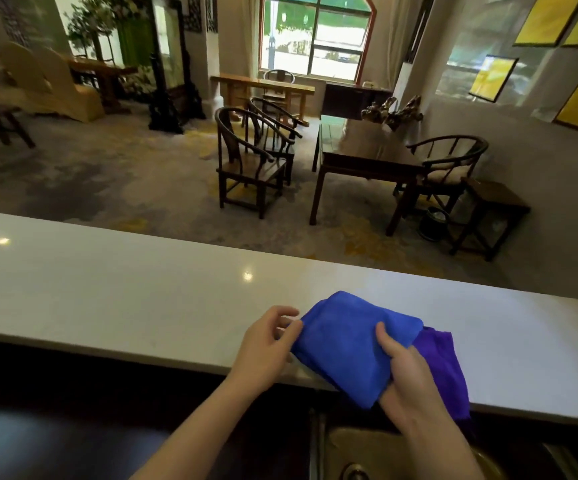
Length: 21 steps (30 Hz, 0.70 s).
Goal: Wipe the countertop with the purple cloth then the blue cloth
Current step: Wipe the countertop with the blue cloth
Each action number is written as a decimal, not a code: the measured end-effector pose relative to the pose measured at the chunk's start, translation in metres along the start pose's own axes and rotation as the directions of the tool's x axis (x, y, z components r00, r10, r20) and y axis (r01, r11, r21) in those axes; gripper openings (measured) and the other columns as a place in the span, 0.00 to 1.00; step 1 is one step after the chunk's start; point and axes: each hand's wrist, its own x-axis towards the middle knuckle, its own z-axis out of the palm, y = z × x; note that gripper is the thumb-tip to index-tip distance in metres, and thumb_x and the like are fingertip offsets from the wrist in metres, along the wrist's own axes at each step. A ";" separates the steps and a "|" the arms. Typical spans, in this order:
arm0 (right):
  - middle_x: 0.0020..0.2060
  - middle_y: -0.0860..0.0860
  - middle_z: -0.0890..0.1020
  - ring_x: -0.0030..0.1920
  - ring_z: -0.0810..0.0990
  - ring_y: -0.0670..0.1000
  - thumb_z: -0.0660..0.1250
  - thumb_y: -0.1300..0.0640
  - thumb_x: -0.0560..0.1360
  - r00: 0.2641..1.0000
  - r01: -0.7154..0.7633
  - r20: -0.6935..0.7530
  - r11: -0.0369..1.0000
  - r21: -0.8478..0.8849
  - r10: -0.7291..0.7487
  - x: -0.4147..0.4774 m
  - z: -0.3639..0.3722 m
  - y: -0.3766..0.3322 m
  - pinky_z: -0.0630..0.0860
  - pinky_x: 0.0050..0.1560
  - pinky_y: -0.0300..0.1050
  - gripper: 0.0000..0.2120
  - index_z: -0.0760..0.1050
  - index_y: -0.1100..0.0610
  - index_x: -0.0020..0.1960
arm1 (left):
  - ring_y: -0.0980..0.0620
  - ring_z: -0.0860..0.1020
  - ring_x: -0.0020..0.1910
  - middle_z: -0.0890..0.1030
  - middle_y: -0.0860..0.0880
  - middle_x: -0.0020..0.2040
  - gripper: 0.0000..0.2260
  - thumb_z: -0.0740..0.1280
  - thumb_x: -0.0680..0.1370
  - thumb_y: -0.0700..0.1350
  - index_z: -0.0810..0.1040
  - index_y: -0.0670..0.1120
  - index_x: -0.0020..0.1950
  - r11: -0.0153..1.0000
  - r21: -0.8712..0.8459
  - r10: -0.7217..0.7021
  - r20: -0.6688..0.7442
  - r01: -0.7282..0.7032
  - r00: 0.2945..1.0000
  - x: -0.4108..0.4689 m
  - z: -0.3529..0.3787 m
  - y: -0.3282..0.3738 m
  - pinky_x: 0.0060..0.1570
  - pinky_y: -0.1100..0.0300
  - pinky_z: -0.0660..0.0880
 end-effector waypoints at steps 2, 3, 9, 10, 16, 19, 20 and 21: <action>0.44 0.49 0.82 0.45 0.80 0.51 0.64 0.50 0.80 0.977 0.126 -0.149 0.974 -0.190 -0.156 0.003 0.006 -0.002 0.76 0.41 0.49 0.06 0.74 0.50 0.46 | 0.56 0.82 0.44 0.84 0.53 0.48 0.06 0.67 0.77 0.49 0.78 0.55 0.54 0.993 0.102 0.065 -0.066 -0.058 0.996 -0.012 -0.033 -0.012 0.44 0.61 0.78; 0.41 0.48 0.79 0.42 0.78 0.49 0.63 0.47 0.80 0.948 0.160 -0.213 0.931 -0.328 -0.238 0.004 0.008 -0.004 0.73 0.38 0.46 0.09 0.72 0.49 0.43 | 0.58 0.82 0.46 0.84 0.55 0.48 0.07 0.67 0.77 0.48 0.79 0.54 0.54 0.980 0.180 0.100 -0.106 -0.080 0.989 -0.019 -0.053 -0.019 0.46 0.64 0.77; 0.37 0.46 0.79 0.43 0.81 0.51 0.58 0.38 0.75 0.811 0.393 -0.039 0.593 -0.703 -0.584 0.002 0.014 0.021 0.70 0.34 0.37 0.18 0.74 0.52 0.46 | 0.48 0.79 0.53 0.81 0.49 0.53 0.08 0.66 0.77 0.45 0.79 0.48 0.55 0.749 0.660 0.296 -0.241 -0.068 0.924 -0.052 -0.170 -0.069 0.56 0.55 0.73; 0.42 0.41 0.80 0.48 0.81 0.47 0.59 0.38 0.75 0.819 0.424 0.052 0.542 -0.726 -0.572 0.002 0.016 0.031 0.72 0.38 0.35 0.18 0.74 0.50 0.53 | 0.45 0.78 0.55 0.81 0.46 0.55 0.10 0.65 0.77 0.46 0.80 0.45 0.56 0.698 0.715 0.311 -0.251 -0.041 0.917 -0.055 -0.186 -0.078 0.58 0.52 0.73; 0.80 0.53 0.56 0.80 0.49 0.52 0.61 0.66 0.76 0.819 0.379 0.367 -0.064 -0.923 -0.440 0.022 0.024 0.101 0.46 0.79 0.53 0.35 0.53 0.53 0.79 | 0.36 0.75 0.60 0.77 0.37 0.61 0.24 0.57 0.76 0.54 0.80 0.38 0.60 0.503 0.864 0.319 -0.170 -0.015 0.933 -0.063 -0.242 -0.113 0.63 0.42 0.72; 0.80 0.54 0.50 0.80 0.43 0.54 0.62 0.59 0.77 0.829 0.282 0.327 -0.165 -0.945 -0.454 0.022 0.037 0.110 0.41 0.79 0.53 0.36 0.50 0.51 0.80 | 0.38 0.73 0.64 0.74 0.39 0.64 0.23 0.57 0.76 0.54 0.78 0.42 0.63 0.485 0.873 0.294 -0.122 -0.038 0.948 -0.067 -0.253 -0.116 0.64 0.43 0.71; 0.81 0.53 0.48 0.80 0.42 0.54 0.61 0.57 0.78 0.839 0.259 0.308 -0.168 -0.951 -0.449 0.023 0.043 0.112 0.41 0.78 0.54 0.35 0.48 0.50 0.80 | 0.39 0.73 0.65 0.74 0.40 0.65 0.22 0.57 0.77 0.54 0.78 0.43 0.64 0.485 0.873 0.289 -0.105 -0.051 0.951 -0.068 -0.256 -0.116 0.64 0.44 0.71; 0.81 0.52 0.46 0.80 0.41 0.54 0.59 0.55 0.79 0.852 0.228 0.289 -0.187 -0.955 -0.437 0.023 0.050 0.115 0.40 0.78 0.54 0.34 0.46 0.49 0.80 | 0.40 0.72 0.66 0.73 0.41 0.65 0.22 0.57 0.77 0.53 0.77 0.44 0.65 0.483 0.873 0.287 -0.088 -0.065 0.954 -0.069 -0.258 -0.115 0.65 0.45 0.71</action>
